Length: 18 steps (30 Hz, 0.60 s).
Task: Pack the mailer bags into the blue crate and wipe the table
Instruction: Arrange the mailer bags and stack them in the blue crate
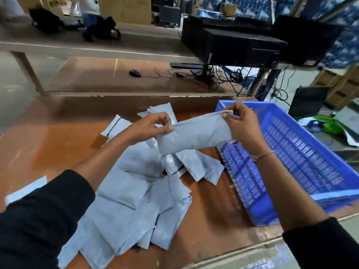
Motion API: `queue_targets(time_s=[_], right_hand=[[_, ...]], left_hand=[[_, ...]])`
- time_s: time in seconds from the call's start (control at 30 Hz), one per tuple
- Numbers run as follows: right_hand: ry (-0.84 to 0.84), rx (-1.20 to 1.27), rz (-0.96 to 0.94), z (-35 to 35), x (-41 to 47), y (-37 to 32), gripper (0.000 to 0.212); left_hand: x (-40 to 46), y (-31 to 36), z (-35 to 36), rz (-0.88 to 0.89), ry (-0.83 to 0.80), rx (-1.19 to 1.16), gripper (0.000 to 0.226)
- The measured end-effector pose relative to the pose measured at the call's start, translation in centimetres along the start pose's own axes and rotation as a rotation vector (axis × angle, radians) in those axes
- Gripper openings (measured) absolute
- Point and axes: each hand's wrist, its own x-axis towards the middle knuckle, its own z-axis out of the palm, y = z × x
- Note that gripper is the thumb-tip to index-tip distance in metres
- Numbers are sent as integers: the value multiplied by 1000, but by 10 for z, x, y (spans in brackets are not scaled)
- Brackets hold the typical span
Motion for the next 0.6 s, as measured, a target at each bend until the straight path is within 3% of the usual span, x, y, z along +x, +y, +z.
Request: queue_targets(time_s=[0.13,0.27,0.43,0.6], right_hand=[[15,-29,38,-49,28,10,21],[-38,0,159,-96,51,35,15],[-165,56,259,-161,72,74,2],[-306,53,257,-229,87,125,8]], left_hand=[[28,34,41,5,66,-87,27],[57,66,77,-48,16,-142,47],[96,91,122,-16,0,-99,32],[139,115,167,-9,24,-29,27]])
